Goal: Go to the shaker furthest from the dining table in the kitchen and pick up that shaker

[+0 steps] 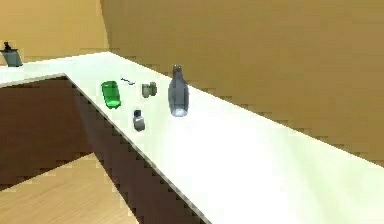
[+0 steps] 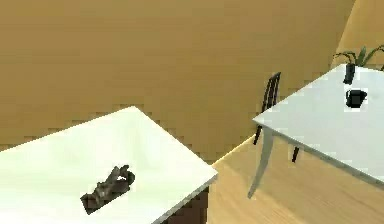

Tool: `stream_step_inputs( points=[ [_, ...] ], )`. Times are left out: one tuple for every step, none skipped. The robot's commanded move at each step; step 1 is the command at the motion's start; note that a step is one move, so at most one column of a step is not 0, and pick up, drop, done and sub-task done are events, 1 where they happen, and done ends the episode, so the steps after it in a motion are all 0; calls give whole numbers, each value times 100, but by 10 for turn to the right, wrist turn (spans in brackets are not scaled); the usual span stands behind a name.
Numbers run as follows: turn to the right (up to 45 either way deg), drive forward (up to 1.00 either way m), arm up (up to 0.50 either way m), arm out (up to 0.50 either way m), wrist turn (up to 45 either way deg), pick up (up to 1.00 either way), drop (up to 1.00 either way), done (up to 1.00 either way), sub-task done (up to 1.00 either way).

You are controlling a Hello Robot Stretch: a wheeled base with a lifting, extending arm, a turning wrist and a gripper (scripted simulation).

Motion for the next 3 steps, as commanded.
stream_step_inputs(
  points=[
    [-420, 0, 0, 0, 0, 0, 0, 0, 0],
    [0, 55, 0, 0, 0, 0, 0, 0, 0],
    [-450, 0, 0, 0, 0, 0, 0, 0, 0]
  ],
)
